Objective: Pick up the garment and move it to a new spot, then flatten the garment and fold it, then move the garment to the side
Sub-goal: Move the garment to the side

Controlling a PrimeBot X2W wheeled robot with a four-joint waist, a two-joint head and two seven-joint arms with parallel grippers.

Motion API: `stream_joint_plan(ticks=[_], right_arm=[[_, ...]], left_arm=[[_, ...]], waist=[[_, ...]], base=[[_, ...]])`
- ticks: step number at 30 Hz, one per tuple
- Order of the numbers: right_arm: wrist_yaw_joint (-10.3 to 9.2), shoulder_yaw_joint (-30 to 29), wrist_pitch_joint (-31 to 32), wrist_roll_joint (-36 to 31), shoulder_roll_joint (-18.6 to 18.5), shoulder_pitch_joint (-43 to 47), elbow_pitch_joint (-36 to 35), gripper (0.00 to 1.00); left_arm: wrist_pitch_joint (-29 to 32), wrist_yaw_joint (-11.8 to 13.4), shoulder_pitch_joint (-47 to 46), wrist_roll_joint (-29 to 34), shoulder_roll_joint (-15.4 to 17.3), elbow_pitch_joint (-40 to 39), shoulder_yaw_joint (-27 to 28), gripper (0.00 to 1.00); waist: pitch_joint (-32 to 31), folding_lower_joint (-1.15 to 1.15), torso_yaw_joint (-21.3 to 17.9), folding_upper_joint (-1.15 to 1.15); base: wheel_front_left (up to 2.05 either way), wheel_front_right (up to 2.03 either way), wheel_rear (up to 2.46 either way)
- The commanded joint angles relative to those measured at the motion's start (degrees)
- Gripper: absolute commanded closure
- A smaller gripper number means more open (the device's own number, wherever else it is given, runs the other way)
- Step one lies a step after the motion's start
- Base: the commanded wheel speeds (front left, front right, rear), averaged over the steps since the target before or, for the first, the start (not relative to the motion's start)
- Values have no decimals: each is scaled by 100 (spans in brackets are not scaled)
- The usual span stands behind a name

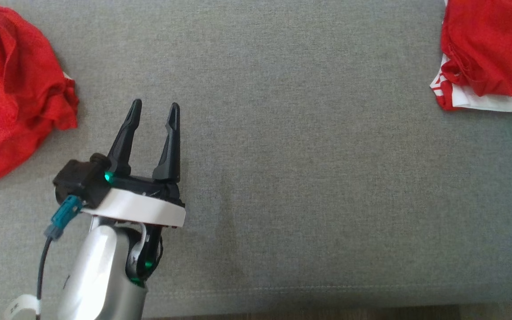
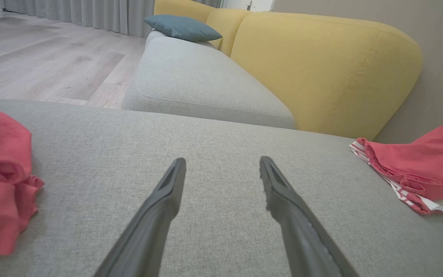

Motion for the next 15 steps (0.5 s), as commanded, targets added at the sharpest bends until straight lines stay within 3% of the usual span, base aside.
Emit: stream_joint_plan(ticks=[1, 9, 15], right_arm=[[18, 126, -102, 121, -99, -153, -172, 0], [18, 351, -233, 444, -35, -158, -360, 0], [18, 708, -287, 732, 433, 142, -863, 0]], left_arm=[[-29, -18, -137, 51, 65, -164, 201, 0], [-29, -21, -134, -12, 65, -85, 157, 0], [-29, 14, -35, -97, 65, -75, 177, 0]], waist=[[-7, -1, -2, 0], [-169, -1, -2, 0], [-585, -1, -9, 0]], base=[[0, 0, 0], [0, 0, 0], [0, 0, 0]])
